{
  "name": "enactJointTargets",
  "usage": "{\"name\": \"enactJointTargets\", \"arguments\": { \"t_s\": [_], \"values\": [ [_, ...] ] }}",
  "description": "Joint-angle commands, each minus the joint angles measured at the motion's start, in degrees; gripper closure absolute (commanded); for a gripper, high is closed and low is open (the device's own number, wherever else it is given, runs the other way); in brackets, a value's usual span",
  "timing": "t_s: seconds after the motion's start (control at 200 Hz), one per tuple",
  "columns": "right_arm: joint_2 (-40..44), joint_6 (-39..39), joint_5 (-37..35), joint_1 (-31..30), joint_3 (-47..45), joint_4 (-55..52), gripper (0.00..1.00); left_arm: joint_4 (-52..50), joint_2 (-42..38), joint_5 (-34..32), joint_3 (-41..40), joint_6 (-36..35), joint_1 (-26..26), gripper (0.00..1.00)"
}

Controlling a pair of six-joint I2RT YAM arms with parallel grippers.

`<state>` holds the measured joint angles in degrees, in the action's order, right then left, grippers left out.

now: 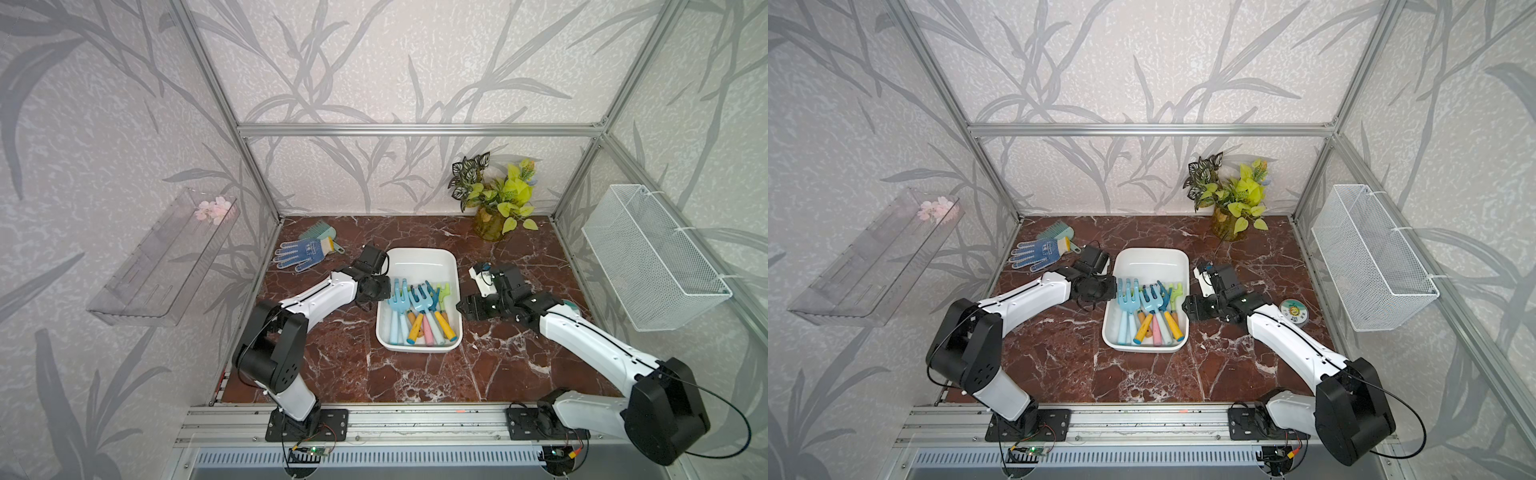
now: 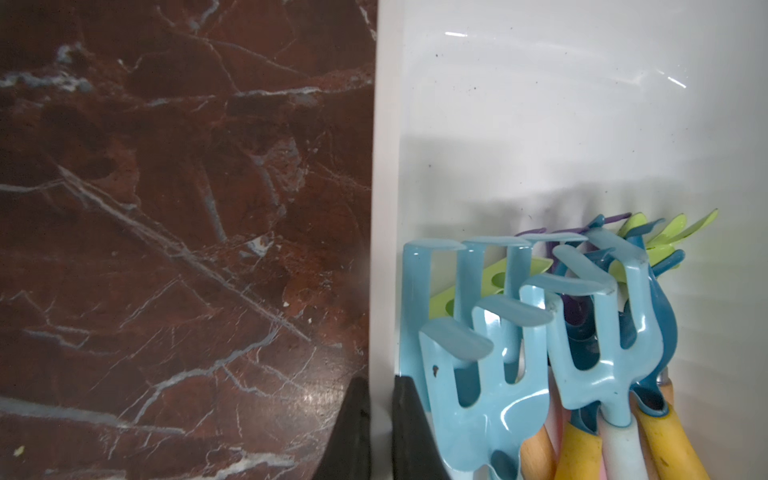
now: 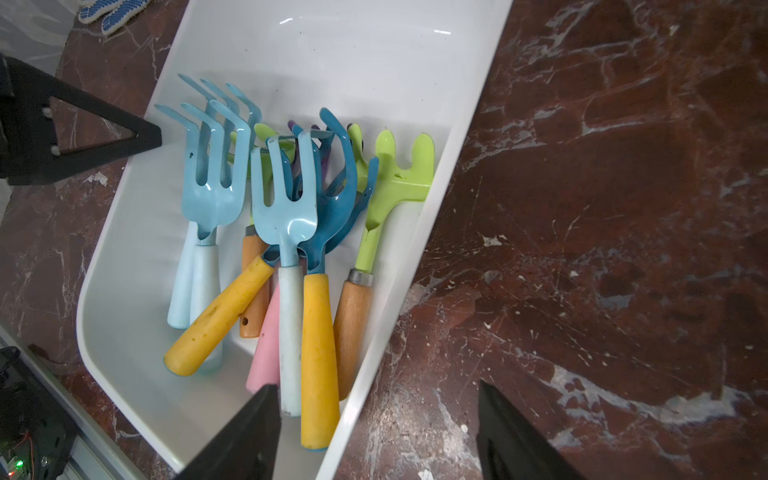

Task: Take the hand rake out of the storage box
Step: Move the storage box to the center of the board.

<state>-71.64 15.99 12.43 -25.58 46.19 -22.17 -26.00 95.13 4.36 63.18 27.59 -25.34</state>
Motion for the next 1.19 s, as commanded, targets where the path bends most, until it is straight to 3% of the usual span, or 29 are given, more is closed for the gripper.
{"name": "enactJointTargets", "arguments": {
  "t_s": [0.0, 0.925, 0.98, 1.125, 1.19],
  "values": [
    [1.31, -1.01, -0.65, 0.53, 1.86, -1.55, 0.25, 1.56, 2.08, -1.33, 2.66, 0.86, 0.09, 0.99],
    [2.64, -3.59, -1.19, 1.34, 4.44, -5.68, 0.21, 3.72, 10.65, -1.52, 13.03, 0.82, 2.78, 0.98],
    [2.58, -3.68, -1.02, 1.27, 4.52, -5.77, 0.21, 3.47, 11.09, -1.29, 13.47, 0.61, 2.8, 0.91],
    [2.65, -5.37, -0.5, 1.35, 4.97, -6.63, 0.16, 3.96, 9.78, -3.09, 12.45, -0.62, 2.85, 0.54],
    [2.47, -6.26, 0.08, 1.26, 5.63, -7.67, 0.12, 3.68, 8.07, -4.33, 11.98, -1.61, 3.01, 0.44]
  ]
}}
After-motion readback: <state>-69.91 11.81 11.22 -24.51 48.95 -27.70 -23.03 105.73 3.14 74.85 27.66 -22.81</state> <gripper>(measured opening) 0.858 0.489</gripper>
